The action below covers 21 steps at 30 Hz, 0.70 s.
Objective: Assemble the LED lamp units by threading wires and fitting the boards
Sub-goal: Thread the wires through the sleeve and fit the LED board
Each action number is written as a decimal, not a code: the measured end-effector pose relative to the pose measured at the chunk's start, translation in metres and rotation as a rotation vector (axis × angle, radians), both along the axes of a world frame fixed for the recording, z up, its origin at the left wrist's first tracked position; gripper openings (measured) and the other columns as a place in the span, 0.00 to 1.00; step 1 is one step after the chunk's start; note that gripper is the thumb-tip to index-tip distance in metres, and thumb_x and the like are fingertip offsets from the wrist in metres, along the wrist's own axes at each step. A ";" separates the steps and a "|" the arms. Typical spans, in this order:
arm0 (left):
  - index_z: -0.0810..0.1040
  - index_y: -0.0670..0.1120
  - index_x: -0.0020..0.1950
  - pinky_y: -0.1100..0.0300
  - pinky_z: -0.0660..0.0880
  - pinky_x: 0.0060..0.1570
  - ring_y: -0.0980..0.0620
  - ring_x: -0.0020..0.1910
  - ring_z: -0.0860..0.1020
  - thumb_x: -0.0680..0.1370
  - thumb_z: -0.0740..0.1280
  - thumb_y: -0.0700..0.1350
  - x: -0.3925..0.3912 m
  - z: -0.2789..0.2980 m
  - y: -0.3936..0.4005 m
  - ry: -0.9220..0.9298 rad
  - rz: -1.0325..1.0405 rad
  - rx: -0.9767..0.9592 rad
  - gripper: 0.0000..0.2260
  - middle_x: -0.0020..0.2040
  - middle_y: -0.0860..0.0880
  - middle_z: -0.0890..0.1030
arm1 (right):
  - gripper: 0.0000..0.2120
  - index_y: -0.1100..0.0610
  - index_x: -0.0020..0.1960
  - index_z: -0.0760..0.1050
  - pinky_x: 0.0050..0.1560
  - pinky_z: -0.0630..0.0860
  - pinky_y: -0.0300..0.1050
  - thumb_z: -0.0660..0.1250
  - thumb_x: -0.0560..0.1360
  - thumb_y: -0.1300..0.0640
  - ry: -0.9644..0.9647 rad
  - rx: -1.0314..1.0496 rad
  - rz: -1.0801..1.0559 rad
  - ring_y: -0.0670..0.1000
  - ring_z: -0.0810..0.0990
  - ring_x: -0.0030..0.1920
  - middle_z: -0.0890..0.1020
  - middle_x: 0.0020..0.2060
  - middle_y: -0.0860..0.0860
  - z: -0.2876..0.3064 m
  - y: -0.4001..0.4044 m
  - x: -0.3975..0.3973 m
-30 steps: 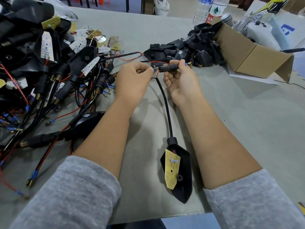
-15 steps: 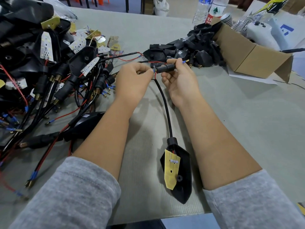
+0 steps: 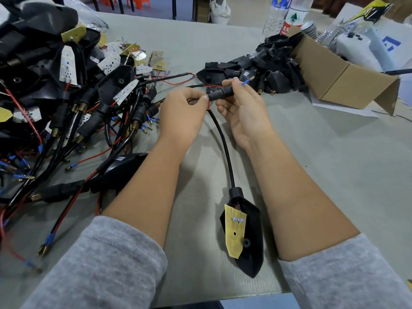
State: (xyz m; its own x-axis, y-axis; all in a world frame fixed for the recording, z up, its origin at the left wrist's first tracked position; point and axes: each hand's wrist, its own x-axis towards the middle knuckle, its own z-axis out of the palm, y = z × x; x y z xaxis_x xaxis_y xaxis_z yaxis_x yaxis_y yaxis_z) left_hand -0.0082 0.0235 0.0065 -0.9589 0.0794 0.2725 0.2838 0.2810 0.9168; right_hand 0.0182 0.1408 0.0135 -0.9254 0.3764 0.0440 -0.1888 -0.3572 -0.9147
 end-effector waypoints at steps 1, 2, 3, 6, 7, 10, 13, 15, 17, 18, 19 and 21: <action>0.81 0.53 0.41 0.63 0.71 0.40 0.60 0.34 0.75 0.77 0.67 0.45 0.000 0.000 0.000 0.001 -0.001 -0.004 0.07 0.36 0.55 0.81 | 0.11 0.59 0.45 0.77 0.36 0.76 0.38 0.60 0.82 0.56 0.003 0.006 0.002 0.48 0.76 0.31 0.79 0.34 0.53 0.000 0.000 0.000; 0.81 0.53 0.41 0.63 0.71 0.40 0.59 0.35 0.75 0.77 0.67 0.44 0.001 0.000 0.001 0.003 0.000 -0.009 0.06 0.36 0.55 0.81 | 0.11 0.58 0.45 0.77 0.36 0.76 0.38 0.60 0.82 0.55 0.005 0.014 0.004 0.47 0.76 0.31 0.80 0.34 0.52 0.000 0.000 0.000; 0.81 0.52 0.42 0.62 0.72 0.41 0.58 0.35 0.76 0.77 0.67 0.44 0.001 0.000 0.001 0.003 0.001 -0.014 0.06 0.37 0.54 0.82 | 0.12 0.58 0.45 0.78 0.36 0.76 0.38 0.60 0.82 0.55 0.004 0.022 0.005 0.47 0.76 0.32 0.80 0.33 0.51 -0.001 0.000 0.001; 0.82 0.50 0.45 0.62 0.72 0.41 0.58 0.35 0.76 0.77 0.66 0.44 0.001 0.001 0.001 -0.010 0.002 -0.014 0.06 0.37 0.53 0.82 | 0.12 0.59 0.45 0.78 0.37 0.77 0.38 0.60 0.83 0.55 -0.010 0.023 0.009 0.47 0.77 0.32 0.81 0.33 0.51 -0.001 -0.001 0.001; 0.81 0.51 0.43 0.61 0.71 0.39 0.58 0.33 0.74 0.77 0.64 0.43 0.002 0.002 0.001 -0.026 0.003 0.007 0.07 0.35 0.54 0.80 | 0.13 0.59 0.45 0.78 0.37 0.78 0.38 0.60 0.83 0.55 -0.019 0.015 0.007 0.47 0.78 0.32 0.82 0.33 0.51 0.000 -0.002 0.001; 0.78 0.55 0.39 0.60 0.67 0.35 0.57 0.27 0.69 0.76 0.60 0.39 0.002 0.006 0.003 -0.102 0.006 0.119 0.13 0.31 0.55 0.77 | 0.12 0.59 0.45 0.77 0.37 0.78 0.38 0.61 0.82 0.54 -0.033 -0.016 0.004 0.48 0.78 0.32 0.82 0.33 0.52 0.001 -0.003 0.000; 0.82 0.53 0.46 0.62 0.68 0.34 0.60 0.25 0.69 0.77 0.59 0.38 0.004 0.005 0.001 -0.120 0.003 0.157 0.14 0.26 0.58 0.75 | 0.05 0.59 0.45 0.76 0.38 0.77 0.37 0.65 0.79 0.61 -0.019 -0.034 0.019 0.48 0.76 0.33 0.81 0.33 0.52 0.002 -0.004 0.001; 0.82 0.49 0.52 0.61 0.75 0.40 0.60 0.33 0.76 0.78 0.60 0.37 0.004 0.006 0.000 -0.100 0.002 0.189 0.13 0.34 0.58 0.79 | 0.05 0.59 0.45 0.76 0.39 0.77 0.37 0.65 0.78 0.66 -0.014 -0.053 0.011 0.48 0.76 0.33 0.81 0.33 0.52 0.001 -0.004 0.001; 0.80 0.47 0.53 0.55 0.79 0.51 0.55 0.42 0.81 0.78 0.63 0.36 0.004 0.006 -0.001 -0.068 0.014 0.240 0.10 0.43 0.53 0.81 | 0.06 0.59 0.43 0.76 0.37 0.76 0.37 0.65 0.78 0.67 -0.014 -0.092 -0.009 0.48 0.76 0.33 0.81 0.31 0.51 0.001 -0.003 0.000; 0.78 0.47 0.51 0.54 0.80 0.51 0.54 0.42 0.81 0.78 0.64 0.35 0.004 0.006 -0.001 -0.060 0.022 0.272 0.08 0.42 0.51 0.81 | 0.07 0.59 0.43 0.76 0.36 0.76 0.37 0.65 0.78 0.67 -0.014 -0.111 -0.016 0.48 0.76 0.33 0.81 0.30 0.50 0.002 -0.002 0.000; 0.77 0.47 0.48 0.53 0.80 0.50 0.53 0.41 0.82 0.78 0.65 0.35 0.004 0.006 -0.002 -0.058 0.032 0.297 0.07 0.41 0.50 0.81 | 0.07 0.59 0.43 0.76 0.36 0.76 0.36 0.65 0.78 0.67 -0.013 -0.128 -0.016 0.48 0.76 0.33 0.81 0.30 0.50 0.002 -0.002 0.000; 0.76 0.48 0.45 0.51 0.81 0.50 0.51 0.42 0.82 0.77 0.67 0.36 0.002 0.005 -0.002 -0.052 0.057 0.298 0.06 0.41 0.47 0.82 | 0.07 0.59 0.43 0.76 0.35 0.76 0.36 0.65 0.78 0.67 -0.010 -0.140 -0.006 0.48 0.76 0.33 0.82 0.30 0.50 0.002 -0.001 0.000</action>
State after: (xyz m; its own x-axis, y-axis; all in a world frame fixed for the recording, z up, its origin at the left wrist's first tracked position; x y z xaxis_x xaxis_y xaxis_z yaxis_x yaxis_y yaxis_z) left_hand -0.0059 0.0213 0.0117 -0.9727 -0.0507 0.2263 0.2260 0.0116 0.9741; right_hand 0.0182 0.1400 0.0157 -0.9231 0.3841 -0.0190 -0.1824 -0.4806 -0.8578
